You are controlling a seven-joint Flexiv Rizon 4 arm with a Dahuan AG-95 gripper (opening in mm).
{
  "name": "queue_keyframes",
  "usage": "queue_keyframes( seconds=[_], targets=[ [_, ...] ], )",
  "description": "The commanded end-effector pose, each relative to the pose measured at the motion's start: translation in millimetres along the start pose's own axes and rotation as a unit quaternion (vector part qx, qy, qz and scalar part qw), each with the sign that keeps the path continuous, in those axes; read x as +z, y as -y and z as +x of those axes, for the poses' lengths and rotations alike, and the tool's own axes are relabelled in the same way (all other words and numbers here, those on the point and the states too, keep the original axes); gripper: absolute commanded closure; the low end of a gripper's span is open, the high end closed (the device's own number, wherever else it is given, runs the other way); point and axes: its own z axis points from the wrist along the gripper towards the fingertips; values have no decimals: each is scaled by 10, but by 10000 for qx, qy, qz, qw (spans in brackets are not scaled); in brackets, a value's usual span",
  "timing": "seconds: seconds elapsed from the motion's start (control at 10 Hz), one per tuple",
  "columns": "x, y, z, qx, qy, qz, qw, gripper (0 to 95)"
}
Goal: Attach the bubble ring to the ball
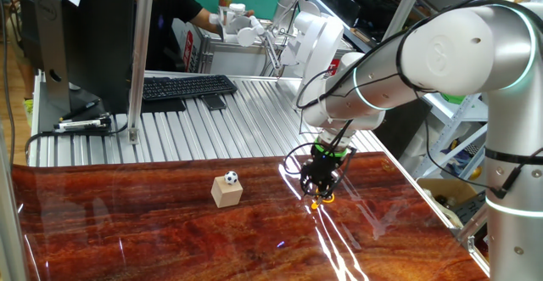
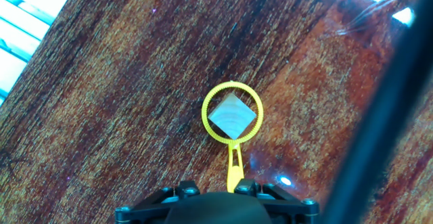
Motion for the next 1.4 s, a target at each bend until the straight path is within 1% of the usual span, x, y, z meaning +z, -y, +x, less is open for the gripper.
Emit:
queue_keyframes(
  seconds=[0.1,0.4,0.7,0.9,1.2,1.4],
  targets=[
    [-1,-2,0,-107,21,0,9999,950],
    [-1,-2,0,-111,65,15,9999,950],
    [-1,-2,0,-147,71,13,9999,950],
    [-1,-2,0,-158,64,13,9999,950],
    [-1,-2,0,-395,14,-18,9992,950],
    [-1,-2,0,-438,-14,-20,9990,950]
  ],
)
